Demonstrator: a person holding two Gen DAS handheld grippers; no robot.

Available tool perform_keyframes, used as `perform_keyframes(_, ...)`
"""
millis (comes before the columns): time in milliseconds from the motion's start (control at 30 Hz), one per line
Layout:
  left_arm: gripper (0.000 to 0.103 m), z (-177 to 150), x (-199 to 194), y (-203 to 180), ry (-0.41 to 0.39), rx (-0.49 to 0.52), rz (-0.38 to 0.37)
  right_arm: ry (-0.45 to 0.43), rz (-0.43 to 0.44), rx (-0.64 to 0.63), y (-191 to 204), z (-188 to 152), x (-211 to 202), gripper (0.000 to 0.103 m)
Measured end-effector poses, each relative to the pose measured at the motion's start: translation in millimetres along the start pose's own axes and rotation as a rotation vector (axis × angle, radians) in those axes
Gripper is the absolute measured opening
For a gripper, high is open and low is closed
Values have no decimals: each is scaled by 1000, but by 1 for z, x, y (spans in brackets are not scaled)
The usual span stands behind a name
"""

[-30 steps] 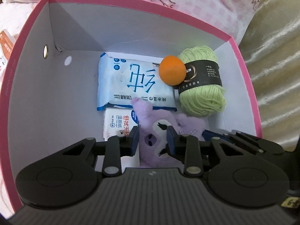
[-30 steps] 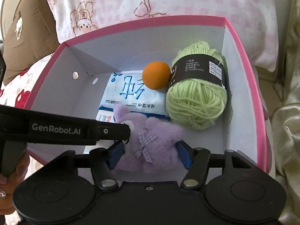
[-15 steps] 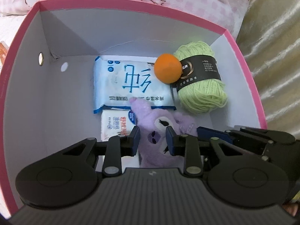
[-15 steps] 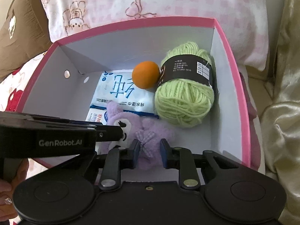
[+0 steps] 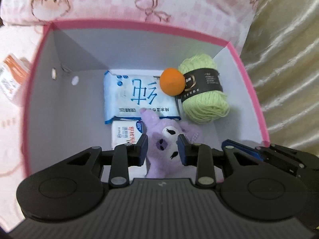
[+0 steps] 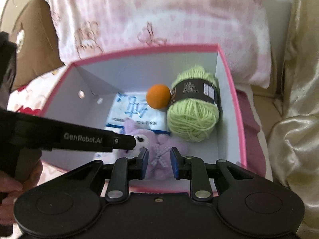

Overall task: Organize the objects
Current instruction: 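Open the left gripper to release the plush toy in the box, then withdraw the left tool up out of the pink box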

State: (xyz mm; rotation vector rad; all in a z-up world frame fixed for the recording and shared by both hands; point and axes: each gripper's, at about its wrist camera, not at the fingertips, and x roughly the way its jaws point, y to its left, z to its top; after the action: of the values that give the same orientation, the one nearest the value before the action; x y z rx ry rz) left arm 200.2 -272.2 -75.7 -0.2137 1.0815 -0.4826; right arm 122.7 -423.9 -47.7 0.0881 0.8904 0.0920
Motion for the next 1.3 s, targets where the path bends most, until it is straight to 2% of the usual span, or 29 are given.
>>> perform_keyframes(67, 32, 1, -16, 1, 1, -4, -2, -19, -4, -5, 6, -3, -11, 30)
perform_keyframes(233, 43, -2, -58, 2, -22, 5, 4, -93, 16, 41, 26, -18, -38, 36)
perform_keyframes(333, 43, -7, -85, 5, -35, 4, 1, -102, 43, 24, 41, -18, -55, 40)
perform_keyframes(467, 43, -16, -118, 6, -44, 11, -10, -107, 16, -31, 62, -19, -74, 47)
perform_keyframes(600, 43, -27, -144, 7, -50, 48, -10, -136, 63, -29, 70, -21, -91, 58)
perform_keyframes(767, 43, -36, -170, 15, -50, 68, -2, -135, 55, -50, 84, -22, -106, 60)
perform_keyframes(933, 43, -39, -190, 28, -42, 62, -14, -103, 30, -69, 98, -22, -118, 68)
perform_keyframes(1000, 43, -42, -198, 32, -47, 65, 2, -100, 57, -79, 103, -22, -124, 75)
perform_keyframes(1133, 48, -48, -217, 41, -58, 83, 23, -89, 84, -96, 116, -22, -133, 83)
perform_keyframes(1300, 59, -58, -236, 55, -62, 98, 55, -53, 87, -122, 136, -23, -140, 84)
